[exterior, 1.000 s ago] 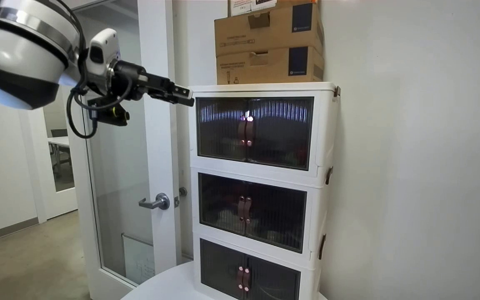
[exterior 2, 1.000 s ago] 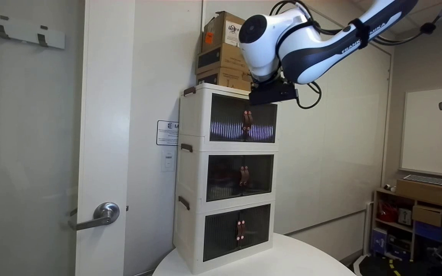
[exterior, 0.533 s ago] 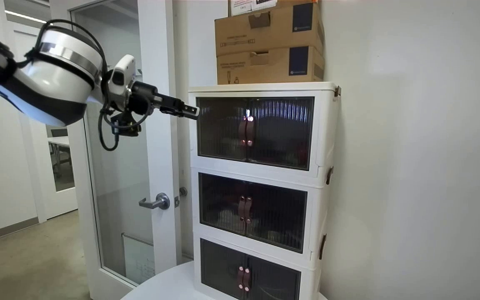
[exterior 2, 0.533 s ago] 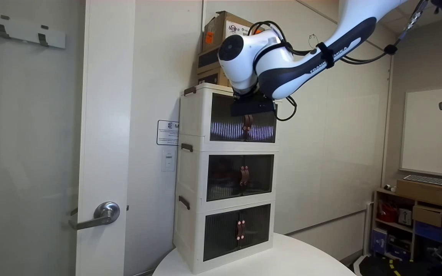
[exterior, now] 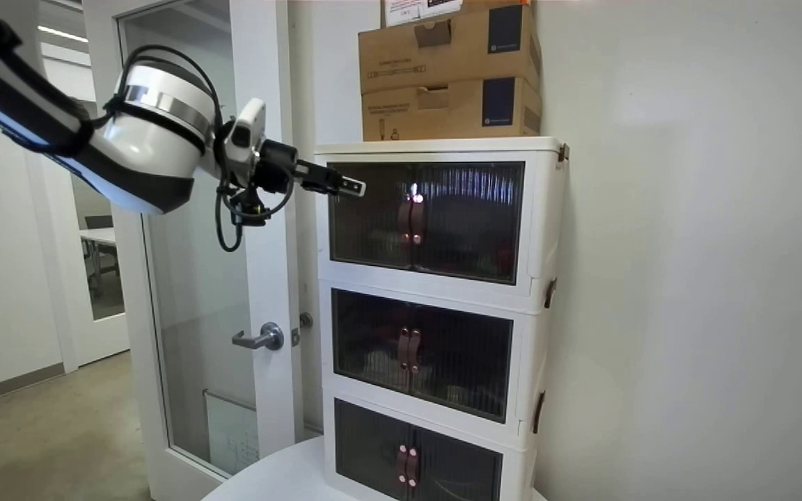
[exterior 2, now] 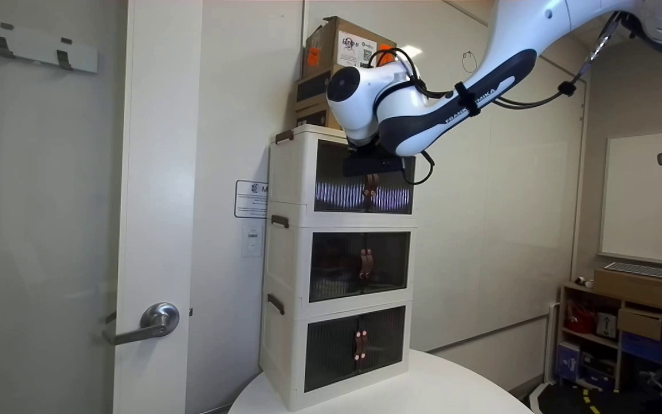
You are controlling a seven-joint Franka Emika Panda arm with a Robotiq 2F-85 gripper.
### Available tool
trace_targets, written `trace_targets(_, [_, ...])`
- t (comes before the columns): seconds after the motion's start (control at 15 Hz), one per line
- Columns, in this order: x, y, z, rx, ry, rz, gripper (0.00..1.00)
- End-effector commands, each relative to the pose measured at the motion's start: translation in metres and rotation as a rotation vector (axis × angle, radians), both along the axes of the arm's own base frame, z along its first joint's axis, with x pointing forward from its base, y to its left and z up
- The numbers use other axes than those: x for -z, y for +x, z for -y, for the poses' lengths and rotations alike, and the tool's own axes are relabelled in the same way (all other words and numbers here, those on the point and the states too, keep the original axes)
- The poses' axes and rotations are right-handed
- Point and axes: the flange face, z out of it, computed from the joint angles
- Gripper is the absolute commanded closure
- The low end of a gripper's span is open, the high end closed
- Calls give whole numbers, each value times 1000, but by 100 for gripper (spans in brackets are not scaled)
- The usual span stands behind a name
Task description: Open the top left and right cabinet doors
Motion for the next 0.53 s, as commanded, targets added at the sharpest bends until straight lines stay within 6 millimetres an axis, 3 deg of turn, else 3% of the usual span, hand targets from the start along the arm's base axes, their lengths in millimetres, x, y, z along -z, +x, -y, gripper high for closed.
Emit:
trace_targets(0.0, [6,20,0,9,-6,-26,0])
trace_targets(0.47, [17,36,12,65,-23,-37,0])
